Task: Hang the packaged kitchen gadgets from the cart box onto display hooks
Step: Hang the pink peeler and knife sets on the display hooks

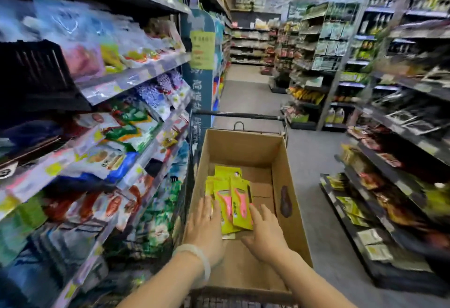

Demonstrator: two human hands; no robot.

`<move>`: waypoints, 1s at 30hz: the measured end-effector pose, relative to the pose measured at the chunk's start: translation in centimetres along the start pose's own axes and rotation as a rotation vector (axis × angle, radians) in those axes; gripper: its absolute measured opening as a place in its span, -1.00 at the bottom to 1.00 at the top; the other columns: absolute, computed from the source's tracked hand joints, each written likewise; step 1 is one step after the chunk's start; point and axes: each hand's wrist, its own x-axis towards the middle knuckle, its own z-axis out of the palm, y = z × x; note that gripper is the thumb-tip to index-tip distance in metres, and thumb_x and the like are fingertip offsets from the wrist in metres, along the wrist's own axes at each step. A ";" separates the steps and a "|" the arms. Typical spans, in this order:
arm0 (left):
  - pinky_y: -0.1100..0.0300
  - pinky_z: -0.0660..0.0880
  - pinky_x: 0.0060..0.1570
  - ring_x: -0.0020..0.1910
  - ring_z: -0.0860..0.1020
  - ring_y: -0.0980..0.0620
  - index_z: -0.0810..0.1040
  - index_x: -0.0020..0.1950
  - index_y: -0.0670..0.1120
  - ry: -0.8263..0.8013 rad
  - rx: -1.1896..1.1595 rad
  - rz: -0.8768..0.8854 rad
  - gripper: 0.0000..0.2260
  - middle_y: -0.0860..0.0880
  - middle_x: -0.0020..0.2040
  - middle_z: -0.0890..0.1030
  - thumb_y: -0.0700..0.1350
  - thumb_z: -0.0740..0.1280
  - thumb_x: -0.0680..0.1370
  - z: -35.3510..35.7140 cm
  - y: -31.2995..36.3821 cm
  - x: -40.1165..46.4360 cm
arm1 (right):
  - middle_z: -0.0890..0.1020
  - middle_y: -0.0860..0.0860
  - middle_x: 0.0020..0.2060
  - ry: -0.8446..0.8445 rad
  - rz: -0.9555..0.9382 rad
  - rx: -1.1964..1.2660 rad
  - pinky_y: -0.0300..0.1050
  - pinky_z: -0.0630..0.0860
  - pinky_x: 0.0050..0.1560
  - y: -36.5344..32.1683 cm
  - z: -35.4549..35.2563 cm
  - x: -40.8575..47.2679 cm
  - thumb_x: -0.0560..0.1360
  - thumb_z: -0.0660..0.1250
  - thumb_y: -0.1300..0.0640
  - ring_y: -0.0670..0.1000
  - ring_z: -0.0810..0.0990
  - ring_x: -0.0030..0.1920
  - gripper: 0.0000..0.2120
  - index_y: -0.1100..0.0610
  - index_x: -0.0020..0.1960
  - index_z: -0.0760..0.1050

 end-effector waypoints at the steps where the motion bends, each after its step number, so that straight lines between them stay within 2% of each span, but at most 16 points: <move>1: -0.03 -0.17 0.47 0.51 -0.28 -0.07 -0.25 0.52 -0.08 -0.016 0.002 0.001 -0.23 -0.09 0.53 -0.29 0.09 0.22 0.56 0.2 -0.3 1.8 | 0.06 0.08 0.50 0.000 0.010 0.005 -0.07 0.08 0.44 0.3 0.2 1.8 0.48 0.29 -0.11 0.12 0.03 0.50 -0.18 -0.04 0.53 -0.16; 7: 0.03 -0.08 0.50 0.52 -0.24 -0.04 -0.23 0.52 -0.08 -0.113 -0.073 -0.006 -0.25 -0.09 0.53 -0.29 0.04 0.23 0.56 3.2 -1.8 9.6 | 0.12 0.10 0.49 -0.114 0.171 0.106 0.01 0.19 0.40 3.1 4.6 8.6 0.47 0.29 -0.14 0.16 0.10 0.48 -0.23 -0.03 0.53 -0.05; 11: 0.05 -0.09 0.48 0.52 -0.24 -0.05 -0.22 0.52 -0.08 -0.188 -0.117 -0.039 -0.25 -0.09 0.53 -0.29 0.03 0.24 0.55 6.0 -2.7 13.0 | 0.22 0.11 0.44 -0.189 0.268 0.132 0.04 0.24 0.39 5.6 7.7 12.4 0.46 0.32 -0.07 0.17 0.18 0.45 -0.29 0.00 0.49 0.06; 16: 0.09 -0.08 0.48 0.53 -0.21 -0.03 -0.20 0.53 -0.06 -0.228 -0.151 -0.106 -0.25 -0.08 0.54 -0.25 0.05 0.25 0.55 8.6 -3.9 16.8 | 0.31 0.10 0.40 -0.294 0.318 0.155 0.02 0.29 0.35 8.1 11.2 18.2 0.41 0.36 -0.15 0.15 0.29 0.38 -0.27 0.07 0.46 0.15; 21: 0.16 -0.07 0.47 0.54 -0.14 0.00 -0.17 0.53 -0.07 -0.214 -0.240 -0.154 -0.25 -0.06 0.55 -0.17 0.02 0.27 0.54 10.2 -4.8 20.3 | 0.32 0.12 0.37 -0.234 0.387 0.207 0.09 0.33 0.33 9.6 13.6 23.9 0.28 0.39 -0.32 0.19 0.29 0.38 -0.11 0.10 0.43 0.19; 24: 0.19 -0.06 0.46 0.54 -0.10 0.00 -0.16 0.53 -0.06 -0.239 -0.296 -0.177 -0.27 -0.05 0.55 -0.14 0.01 0.26 0.55 11.1 -4.7 20.7 | 0.33 0.18 0.32 -0.182 0.488 0.252 0.06 0.32 0.31 10.3 14.6 26.4 0.29 0.43 -0.27 0.20 0.31 0.36 -0.18 0.21 0.34 0.27; 30: 0.23 -0.04 0.44 0.53 -0.09 0.04 -0.11 0.53 -0.05 -0.265 -0.382 -0.227 -0.32 -0.03 0.55 -0.07 0.00 0.25 0.56 11.9 -4.6 21.9 | 0.31 0.20 0.33 -0.207 0.620 0.349 0.07 0.28 0.32 10.4 15.9 28.3 0.21 0.53 -0.21 0.22 0.29 0.36 -0.08 0.23 0.34 0.23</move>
